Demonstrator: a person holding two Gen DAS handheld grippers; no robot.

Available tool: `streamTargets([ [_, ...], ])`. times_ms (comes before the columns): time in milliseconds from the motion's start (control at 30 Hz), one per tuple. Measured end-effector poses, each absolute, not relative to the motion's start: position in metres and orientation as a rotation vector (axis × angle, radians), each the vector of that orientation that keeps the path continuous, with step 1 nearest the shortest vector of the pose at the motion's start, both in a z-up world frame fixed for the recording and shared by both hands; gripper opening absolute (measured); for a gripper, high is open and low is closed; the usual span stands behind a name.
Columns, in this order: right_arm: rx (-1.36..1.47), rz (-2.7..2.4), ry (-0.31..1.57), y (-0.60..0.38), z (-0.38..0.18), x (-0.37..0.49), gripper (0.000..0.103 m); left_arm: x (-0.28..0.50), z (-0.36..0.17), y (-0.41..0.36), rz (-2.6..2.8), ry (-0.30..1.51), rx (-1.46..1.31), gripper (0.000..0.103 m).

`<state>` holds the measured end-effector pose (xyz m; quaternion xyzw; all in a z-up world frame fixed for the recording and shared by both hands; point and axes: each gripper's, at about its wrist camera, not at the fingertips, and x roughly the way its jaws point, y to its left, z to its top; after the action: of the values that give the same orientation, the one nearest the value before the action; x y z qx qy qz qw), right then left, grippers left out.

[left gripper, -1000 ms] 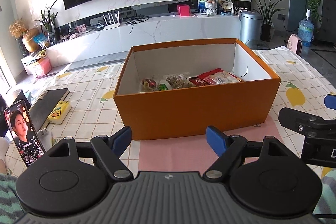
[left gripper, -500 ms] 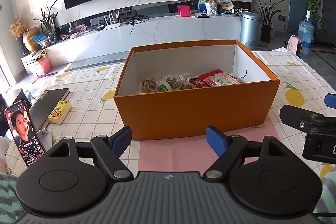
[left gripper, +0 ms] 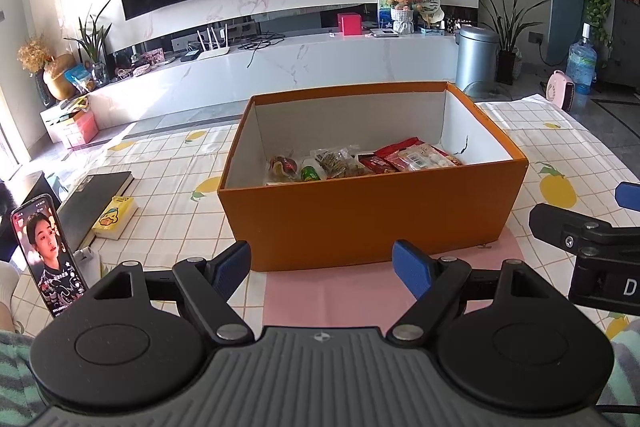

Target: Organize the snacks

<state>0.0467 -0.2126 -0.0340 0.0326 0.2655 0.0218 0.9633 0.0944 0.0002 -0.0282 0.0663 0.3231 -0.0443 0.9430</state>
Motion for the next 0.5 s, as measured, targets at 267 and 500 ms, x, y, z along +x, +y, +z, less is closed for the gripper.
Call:
streamTargets([
  [267, 0.063, 0.048, 0.541, -0.2124, -0.0336, 0.0474, 0.099, 0.0951, -0.0282, 0.0036, -0.082, 0.664, 0.124, 0.094],
  [500, 0.067, 0.050, 0.545, -0.2123, -0.0344, 0.0481, 0.099, 0.0959, -0.0280, 0.0052, -0.082, 0.666, 0.121, 0.094],
])
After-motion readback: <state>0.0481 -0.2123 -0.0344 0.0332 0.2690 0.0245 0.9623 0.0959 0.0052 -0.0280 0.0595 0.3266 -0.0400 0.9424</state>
